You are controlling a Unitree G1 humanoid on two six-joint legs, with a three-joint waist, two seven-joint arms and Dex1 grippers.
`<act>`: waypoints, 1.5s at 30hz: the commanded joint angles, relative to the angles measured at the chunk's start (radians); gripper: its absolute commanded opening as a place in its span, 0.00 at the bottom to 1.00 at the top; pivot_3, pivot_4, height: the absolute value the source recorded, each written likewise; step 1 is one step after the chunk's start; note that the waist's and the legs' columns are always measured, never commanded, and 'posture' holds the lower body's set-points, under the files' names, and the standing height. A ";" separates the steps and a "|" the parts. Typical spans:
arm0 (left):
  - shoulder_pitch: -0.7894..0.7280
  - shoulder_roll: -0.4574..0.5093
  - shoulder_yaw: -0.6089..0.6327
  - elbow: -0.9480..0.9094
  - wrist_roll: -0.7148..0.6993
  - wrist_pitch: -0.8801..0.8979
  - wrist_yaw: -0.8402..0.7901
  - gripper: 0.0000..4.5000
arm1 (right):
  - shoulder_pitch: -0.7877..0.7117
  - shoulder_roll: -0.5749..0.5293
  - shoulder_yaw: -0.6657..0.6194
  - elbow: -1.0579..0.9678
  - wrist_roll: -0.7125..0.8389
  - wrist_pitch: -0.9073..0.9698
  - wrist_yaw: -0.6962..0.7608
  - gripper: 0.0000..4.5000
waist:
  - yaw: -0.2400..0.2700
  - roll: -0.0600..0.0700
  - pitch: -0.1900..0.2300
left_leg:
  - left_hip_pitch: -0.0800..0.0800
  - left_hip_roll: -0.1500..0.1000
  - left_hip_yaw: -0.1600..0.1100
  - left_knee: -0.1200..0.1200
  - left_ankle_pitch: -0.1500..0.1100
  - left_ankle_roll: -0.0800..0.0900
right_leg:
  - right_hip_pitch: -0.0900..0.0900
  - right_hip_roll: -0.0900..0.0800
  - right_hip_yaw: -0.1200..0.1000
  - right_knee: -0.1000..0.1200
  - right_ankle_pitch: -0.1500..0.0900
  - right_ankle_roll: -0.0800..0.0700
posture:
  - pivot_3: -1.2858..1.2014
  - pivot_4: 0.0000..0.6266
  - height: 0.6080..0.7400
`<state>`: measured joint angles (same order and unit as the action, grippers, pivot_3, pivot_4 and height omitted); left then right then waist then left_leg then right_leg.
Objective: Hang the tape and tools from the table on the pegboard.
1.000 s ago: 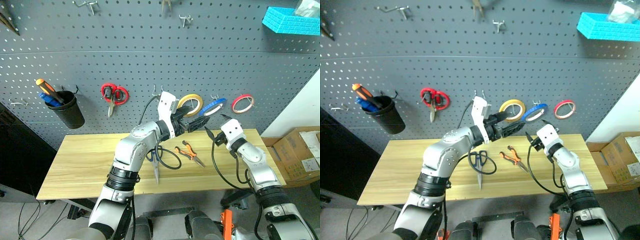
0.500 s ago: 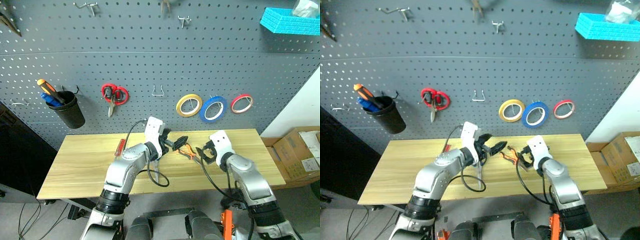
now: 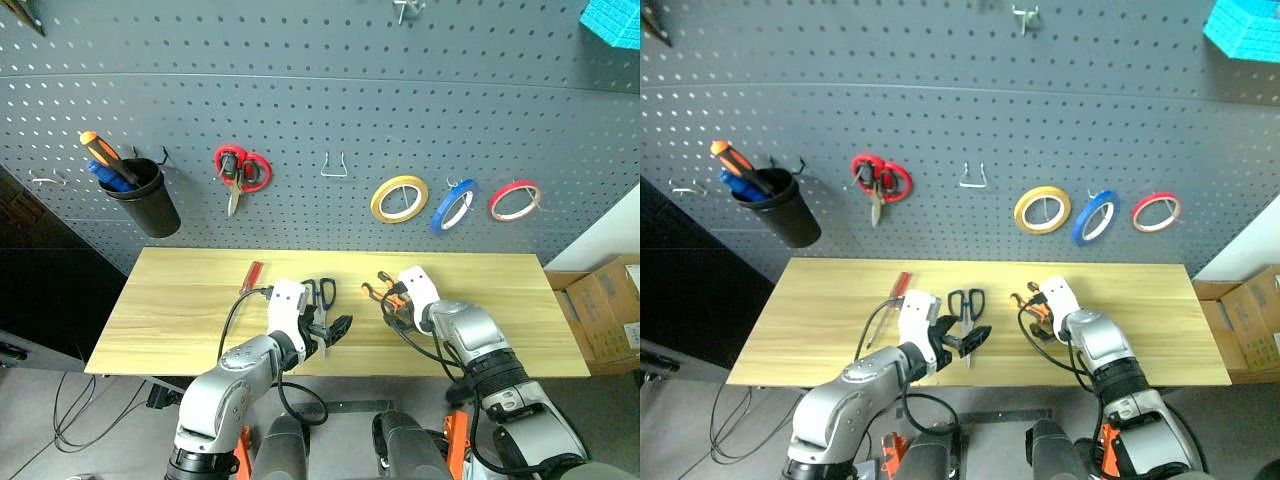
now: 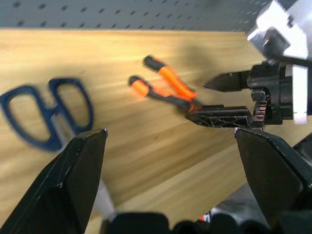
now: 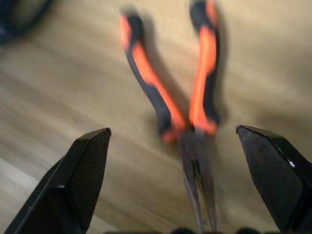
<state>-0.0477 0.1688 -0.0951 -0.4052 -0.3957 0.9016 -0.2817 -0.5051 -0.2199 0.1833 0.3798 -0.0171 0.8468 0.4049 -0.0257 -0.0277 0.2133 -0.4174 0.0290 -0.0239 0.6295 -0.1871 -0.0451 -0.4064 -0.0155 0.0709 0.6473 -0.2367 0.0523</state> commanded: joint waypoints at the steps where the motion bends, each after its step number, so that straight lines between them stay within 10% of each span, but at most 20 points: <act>1: 0.001 -0.009 0.010 -0.071 -0.021 0.015 0.017 1.00 | -0.053 -0.013 -0.001 0.092 -0.010 -0.061 0.008 1.00 | -0.001 0.000 0.009 | 0.000 0.000 0.000 0.000 0.000 0.000 | 0.000 0.000 0.000 0.000 0.000 0.000 | 0.56 0.43 1.00; 21: 0.016 -0.009 0.018 -0.115 -0.051 0.062 0.038 1.00 | -0.230 0.055 0.042 0.377 -0.050 -0.185 0.084 1.00 | -0.004 -0.005 0.041 | -0.001 0.001 -0.001 -0.003 0.000 0.000 | -0.002 0.000 -0.001 -0.002 0.000 0.000 | 0.56 0.45 1.00; 29: 0.015 -0.014 0.010 -0.112 -0.051 0.060 0.040 1.00 | -0.222 0.037 0.039 0.382 -0.057 -0.197 0.094 0.42 | -0.004 -0.006 0.041 | -0.003 0.001 -0.001 -0.004 -0.001 -0.001 | -0.004 0.000 -0.001 -0.003 -0.001 0.000 | 0.56 0.43 1.00; 33: -0.003 -0.016 0.006 -0.097 -0.050 0.048 0.033 1.00 | -0.212 0.015 0.042 0.364 -0.069 -0.212 0.104 0.41 | -0.004 -0.006 0.041 | -0.004 0.001 -0.001 -0.004 -0.001 -0.001 | -0.005 0.000 -0.001 -0.003 -0.002 0.000 | 0.56 0.42 1.00; 45: -0.116 -0.016 0.081 -0.155 -0.046 -0.124 0.026 1.00 | 0.097 0.006 -0.037 -0.446 0.038 -0.143 0.090 0.41 | 0.005 -0.005 0.040 | -0.018 0.000 -0.001 -0.004 -0.002 -0.003 | -0.018 -0.002 -0.003 -0.002 0.001 0.009 | 0.56 0.28 1.00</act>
<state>-0.1629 0.1541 -0.0268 -0.4959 -0.4317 0.8118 -0.2518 -0.4028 -0.2263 0.1785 0.0697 -0.0162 0.6987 0.5096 -0.0202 -0.0328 0.2535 -0.4356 0.0293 -0.0253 0.6250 -0.1894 -0.0492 -0.4249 -0.0170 0.0680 0.6457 -0.2355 0.0620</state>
